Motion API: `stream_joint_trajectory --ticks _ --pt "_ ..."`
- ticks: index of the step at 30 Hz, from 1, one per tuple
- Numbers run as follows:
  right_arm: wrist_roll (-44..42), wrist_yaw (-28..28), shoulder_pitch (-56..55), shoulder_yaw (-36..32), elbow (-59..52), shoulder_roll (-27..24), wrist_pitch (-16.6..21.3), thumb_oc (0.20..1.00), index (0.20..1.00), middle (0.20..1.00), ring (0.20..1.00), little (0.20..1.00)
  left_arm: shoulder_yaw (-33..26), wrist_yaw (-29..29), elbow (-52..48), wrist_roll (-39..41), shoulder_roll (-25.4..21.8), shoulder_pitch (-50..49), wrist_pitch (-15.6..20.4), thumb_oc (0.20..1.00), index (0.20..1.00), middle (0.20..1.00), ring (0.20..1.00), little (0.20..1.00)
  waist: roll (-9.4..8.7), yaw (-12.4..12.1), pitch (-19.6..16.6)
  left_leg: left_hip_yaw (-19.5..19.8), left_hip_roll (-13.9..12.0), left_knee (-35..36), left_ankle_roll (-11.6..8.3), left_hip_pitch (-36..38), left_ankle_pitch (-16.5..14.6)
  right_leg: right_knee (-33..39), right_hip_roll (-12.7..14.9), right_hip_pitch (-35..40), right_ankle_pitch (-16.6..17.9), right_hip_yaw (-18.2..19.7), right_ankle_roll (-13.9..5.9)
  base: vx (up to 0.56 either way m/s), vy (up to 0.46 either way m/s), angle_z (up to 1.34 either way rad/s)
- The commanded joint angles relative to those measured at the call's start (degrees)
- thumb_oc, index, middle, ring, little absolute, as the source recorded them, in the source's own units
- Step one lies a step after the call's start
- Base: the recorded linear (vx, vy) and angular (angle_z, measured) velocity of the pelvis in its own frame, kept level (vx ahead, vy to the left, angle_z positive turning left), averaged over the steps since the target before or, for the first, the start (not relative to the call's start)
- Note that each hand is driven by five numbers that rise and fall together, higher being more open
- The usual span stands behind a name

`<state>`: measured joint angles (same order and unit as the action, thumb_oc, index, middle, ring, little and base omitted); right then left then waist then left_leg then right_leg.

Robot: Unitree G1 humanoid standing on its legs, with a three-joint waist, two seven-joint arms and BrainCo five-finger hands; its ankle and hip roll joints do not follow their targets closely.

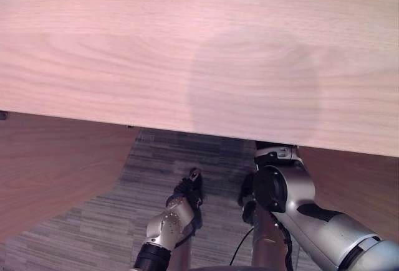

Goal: Put the empty folder in the office cabinet

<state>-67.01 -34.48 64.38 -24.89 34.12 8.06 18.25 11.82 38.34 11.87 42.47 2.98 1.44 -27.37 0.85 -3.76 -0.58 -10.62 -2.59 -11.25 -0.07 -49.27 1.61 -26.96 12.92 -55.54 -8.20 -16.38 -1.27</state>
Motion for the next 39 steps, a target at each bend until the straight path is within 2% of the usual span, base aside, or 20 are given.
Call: stream_joint_trajectory --ticks 1,8,14,22,26,28,33,34,35,37,38,39 --pt "1.38 5.88 -3.93 0.33 -6.73 18.84 -0.22 1.000 1.000 1.000 1.000 1.000 1.61 0.78 2.80 0.92 0.19 -2.78 -0.68 1.000 1.000 1.000 1.000 1.000 1.11 1.97 0.76 1.88 1.10 -0.08 -0.84 4.13 -3.75 12.50 -2.35 9.63 5.21 -0.80 -5.40 0.02 -0.003 -0.04" --pt "0.57 8.13 -9.81 0.93 -4.97 18.57 -1.84 1.000 1.000 1.000 1.000 1.000 2.36 0.32 3.73 0.76 -0.85 -6.85 -1.19 1.000 1.000 1.000 1.000 1.000 1.80 1.34 1.14 1.67 0.87 9.14 -1.46 13.39 0.98 20.18 -1.91 17.32 8.27 -1.03 -4.97 0.03 -0.018 -0.02" --pt "0.03 9.54 -12.84 1.40 -4.09 18.94 -2.62 1.000 1.000 1.000 1.000 1.000 3.02 -0.05 4.66 0.32 -0.83 -8.89 -1.63 1.000 1.000 1.000 1.000 1.000 2.40 1.15 1.26 1.70 0.65 14.74 -1.89 20.05 3.03 24.56 -2.80 22.02 9.42 -1.10 -4.74 0.06 -0.020 -0.02" --pt "-0.84 11.80 -15.91 1.89 -2.15 19.18 -4.50 1.000 1.000 1.000 1.000 1.000 2.40 -0.12 6.77 0.07 -0.93 -10.95 -2.29 1.000 1.000 1.000 1.000 1.000 2.66 1.15 0.33 1.24 0.05 16.25 -2.73 25.55 2.69 29.85 -4.09 27.58 11.28 -1.18 -4.46 0.05 -0.031 -0.04" --pt "-1.32 13.52 -18.04 2.27 1.00 19.22 -7.35 1.000 1.000 1.000 1.000 1.000 1.45 0.07 8.45 -0.16 -1.34 -12.18 -2.60 1.000 1.000 1.000 1.000 1.000 2.74 1.17 -0.43 1.17 -0.47 16.25 -3.40 27.90 2.46 31.67 -4.91 30.41 11.82 -1.06 -3.97 0.03 -0.075 -0.03" --pt "-1.19 13.54 -18.57 2.33 1.88 19.26 -7.55 1.000 1.000 1.000 1.000 1.000 1.18 0.15 8.98 -0.27 -1.48 -12.55 -2.61 1.000 1.000 1.000 1.000 1.000 2.69 1.10 -0.56 1.17 -0.74 16.25 -3.72 28.55 2.25 31.91 -5.22 31.18 11.64 -1.08 -3.80 0.03 -0.119 0.01" --pt "-1.32 13.41 -22.44 2.63 4.10 19.97 -8.80 1.000 1.000 1.000 1.000 1.000 -0.18 0.73 11.40 -0.09 -1.75 -13.96 -2.56 1.000 1.000 1.000 1.000 1.000 2.34 0.93 -1.65 1.58 -2.73 16.25 -6.13 30.55 2.67 31.96 -7.48 33.55 10.38 -1.77 -1.93 0.01 -0.183 0.03" --pt "-1.56 13.20 -23.63 2.58 5.02 20.33 -9.28 1.000 1.000 1.000 1.000 1.000 -0.67 0.56 12.65 -0.10 -1.30 -14.48 -2.54 1.000 1.000 1.000 1.000 1.000 1.98 0.74 -2.40 1.80 -3.73 16.25 -7.21 30.68 3.19 31.96 -8.38 34.16 9.94 -2.39 -1.01 -0.02 -0.131 0.06" --pt "-1.58 13.23 -23.72 2.63 5.02 20.34 -9.29 1.000 1.000 1.000 1.000 1.000 -0.70 0.49 12.72 -0.16 -1.28 -14.50 -2.50 1.000 1.000 1.000 1.000 1.000 2.03 0.79 -2.46 1.86 -3.79 16.25 -7.26 30.65 3.22 31.96 -8.44 34.15 9.96 -2.45 -0.95 0.00 -0.194 0.11" --pt "-2.29 12.62 -24.21 2.12 6.15 20.10 -9.45 1.000 1.000 1.000 1.000 1.000 -1.53 0.19 13.09 -0.03 -0.34 -14.71 -2.59 1.000 1.000 1.000 1.000 1.000 1.32 0.49 -3.55 2.34 -4.75 16.25 -8.79 30.85 3.50 31.96 -9.28 34.63 9.00 -3.17 0.02 -0.01 -0.159 0.09" --pt "-2.32 12.61 -24.25 2.17 6.13 20.10 -9.44 1.000 1.000 1.000 1.000 1.000 -1.53 0.17 13.06 -0.05 -0.34 -14.75 -2.60 1.000 1.000 1.000 1.000 1.000 1.29 0.51 -3.55 2.47 -4.74 16.25 -8.80 30.59 3.93 31.96 -9.27 34.38 9.43 -3.07 0.21 0.00 -0.143 0.06" --pt "-2.78 12.45 -24.25 2.29 6.27 20.32 -9.43 1.000 1.000 1.000 1.000 1.000 -1.86 0.01 12.82 0.08 0.08 -14.96 -2.75 1.000 1.000 1.000 1.000 1.000 0.58 0.27 -4.24 2.80 -4.40 16.14 -8.55 32.11 2.22 31.96 -9.54 34.13 9.45 -3.27 0.54 -0.05 -0.136 0.08"
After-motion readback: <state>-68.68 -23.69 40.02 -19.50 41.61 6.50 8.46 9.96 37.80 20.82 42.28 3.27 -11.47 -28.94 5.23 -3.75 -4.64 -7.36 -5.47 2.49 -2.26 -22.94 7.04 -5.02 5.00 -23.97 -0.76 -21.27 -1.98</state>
